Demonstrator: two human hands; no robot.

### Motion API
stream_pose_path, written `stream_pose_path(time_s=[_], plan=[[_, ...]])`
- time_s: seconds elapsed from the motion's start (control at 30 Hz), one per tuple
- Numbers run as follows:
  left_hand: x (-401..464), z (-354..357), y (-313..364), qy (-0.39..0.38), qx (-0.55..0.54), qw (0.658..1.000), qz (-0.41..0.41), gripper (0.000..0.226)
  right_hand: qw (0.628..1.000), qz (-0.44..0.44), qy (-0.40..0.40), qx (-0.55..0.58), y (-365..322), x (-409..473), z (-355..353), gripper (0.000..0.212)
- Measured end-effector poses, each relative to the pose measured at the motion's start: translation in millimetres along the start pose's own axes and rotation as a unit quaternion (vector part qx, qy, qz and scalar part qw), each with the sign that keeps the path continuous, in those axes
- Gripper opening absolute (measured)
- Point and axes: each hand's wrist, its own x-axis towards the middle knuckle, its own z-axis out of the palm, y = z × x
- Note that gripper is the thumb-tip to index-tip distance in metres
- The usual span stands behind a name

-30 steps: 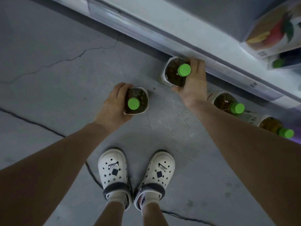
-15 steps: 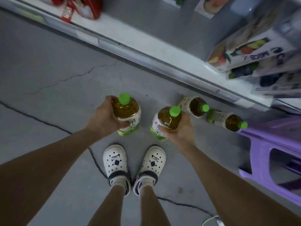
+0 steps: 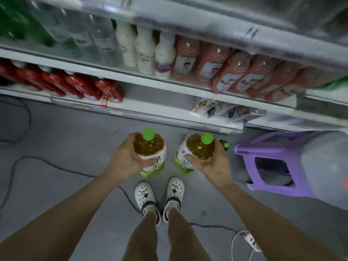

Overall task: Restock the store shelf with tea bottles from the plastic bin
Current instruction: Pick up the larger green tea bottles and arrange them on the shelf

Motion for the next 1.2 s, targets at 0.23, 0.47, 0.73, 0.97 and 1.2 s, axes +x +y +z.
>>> stream_pose_path(time_s=[0.23,0.47,0.73,0.97,1.2], plan=[[-71.1,-83.6,111.1,0.029,0.001,0.995,0.095,0.092,0.992,-0.086,0.065,0.063,-103.0,-69.2,-106.1,0.079],[-109.6,-153.0,199.8,0.093,-0.022,0.978,0.186,0.082,0.967,-0.192,0.144,0.086,-183.4,-109.5,-186.9,0.070],[-150.1,-219.6,301.1,0.130,-0.047,0.944,0.299,0.085,0.931,-0.273,0.231,0.077,-258.5,-142.2,-277.1,0.082],[-183.0,-262.1,378.6,0.139,-0.061,0.911,0.383,0.091,0.902,-0.323,0.278,0.076,-313.6,-184.0,-352.0,0.060],[-217.3,-288.3,462.8,0.124,-0.107,0.883,0.440,0.095,0.884,-0.375,0.269,0.072,-356.7,-207.4,-429.8,0.059]])
